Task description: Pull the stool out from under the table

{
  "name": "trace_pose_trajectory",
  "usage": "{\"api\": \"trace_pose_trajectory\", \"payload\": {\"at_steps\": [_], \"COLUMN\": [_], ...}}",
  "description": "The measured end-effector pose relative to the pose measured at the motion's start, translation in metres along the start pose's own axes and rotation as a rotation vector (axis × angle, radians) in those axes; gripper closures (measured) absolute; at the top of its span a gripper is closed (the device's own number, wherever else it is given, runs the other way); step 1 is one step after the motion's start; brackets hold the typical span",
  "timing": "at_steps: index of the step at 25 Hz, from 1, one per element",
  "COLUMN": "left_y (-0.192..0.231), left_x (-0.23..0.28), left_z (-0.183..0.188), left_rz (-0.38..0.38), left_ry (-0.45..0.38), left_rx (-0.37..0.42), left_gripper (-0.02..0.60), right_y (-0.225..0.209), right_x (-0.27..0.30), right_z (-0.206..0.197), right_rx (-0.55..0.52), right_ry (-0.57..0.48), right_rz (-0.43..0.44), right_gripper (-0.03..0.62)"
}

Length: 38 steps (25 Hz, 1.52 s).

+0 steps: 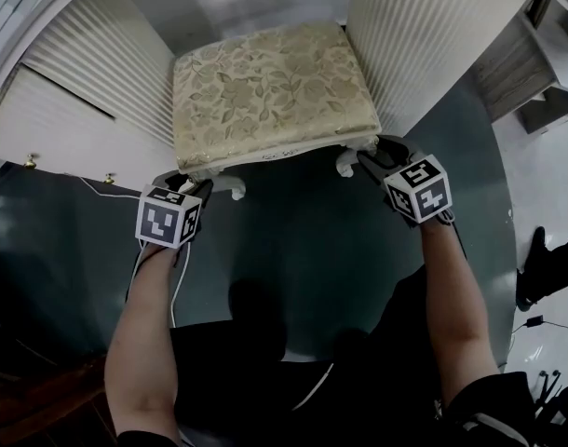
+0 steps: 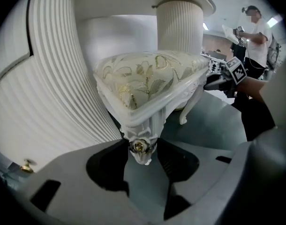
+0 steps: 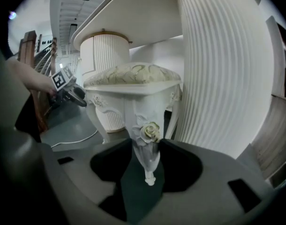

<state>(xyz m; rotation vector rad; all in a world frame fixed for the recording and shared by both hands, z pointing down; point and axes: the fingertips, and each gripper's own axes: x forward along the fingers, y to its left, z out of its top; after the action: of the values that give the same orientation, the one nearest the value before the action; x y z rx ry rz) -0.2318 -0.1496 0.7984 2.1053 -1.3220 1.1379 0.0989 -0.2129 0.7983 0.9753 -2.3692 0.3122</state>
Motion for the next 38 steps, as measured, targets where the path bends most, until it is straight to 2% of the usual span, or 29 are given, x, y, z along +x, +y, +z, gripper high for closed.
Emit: {"api": "trace_pose_trajectory", "payload": {"at_steps": [4,7,9,12,14,16,20,24,26,28,30,33,36,38], "left_y": [-0.003,-0.002,-0.003,-0.006,-0.009,-0.011,-0.008,0.001,0.004,0.007,0.011,0.013,0.008,0.007], "left_x": [-0.002,-0.003,-0.004,-0.01,-0.009,-0.006,-0.001,-0.005,-0.008,-0.018,-0.032,-0.045,-0.045,-0.042], "left_z": [-0.001,0.0,-0.002,-0.007,-0.012,-0.017,-0.019,-0.015,-0.011,0.003,0.023,0.043,0.05,0.05], "left_rz": [-0.002,-0.038,-0.097,-0.165,-0.159,-0.123,-0.101,-0.083,-0.073,-0.057,-0.032,-0.018,-0.003,0.014], "left_ry": [0.007,0.006,0.018,0.073,0.101,0.105,0.116,0.176,0.159,0.097,0.011,-0.071,-0.075,-0.065], "left_rx": [-0.015,0.016,0.085,0.252,0.334,0.37,0.37,0.371,0.341,0.311,0.299,0.29,0.292,0.286], "left_gripper": [0.391,0.394,0.396,0.403,0.4,0.401,0.396,0.391,0.38,0.378,0.368,0.343,0.31,0.285], "right_y": [-0.001,-0.001,-0.001,-0.002,-0.004,-0.007,-0.007,0.0,0.002,-0.002,-0.007,-0.004,0.004,0.006], "right_x": [-0.002,0.0,0.002,0.002,0.003,0.005,0.006,-0.006,-0.012,-0.018,-0.027,-0.039,-0.032,-0.021], "right_z": [0.0,0.001,0.003,0.004,0.005,0.006,0.004,-0.001,-0.002,0.009,0.035,0.075,0.081,0.077], "right_rx": [0.008,0.01,0.032,0.077,0.069,0.036,-0.002,-0.122,-0.185,-0.193,-0.147,-0.11,-0.159,-0.175], "right_ry": [0.016,0.012,0.014,0.016,0.025,0.039,0.051,0.128,0.145,0.101,-0.004,-0.144,-0.136,-0.099], "right_rz": [0.033,-0.001,-0.054,-0.098,-0.09,-0.068,0.001,0.171,0.232,0.243,0.251,0.266,0.239,0.209], "right_gripper": [0.404,0.395,0.372,0.373,0.375,0.376,0.384,0.436,0.429,0.382,0.344,0.331,0.319,0.265]}}
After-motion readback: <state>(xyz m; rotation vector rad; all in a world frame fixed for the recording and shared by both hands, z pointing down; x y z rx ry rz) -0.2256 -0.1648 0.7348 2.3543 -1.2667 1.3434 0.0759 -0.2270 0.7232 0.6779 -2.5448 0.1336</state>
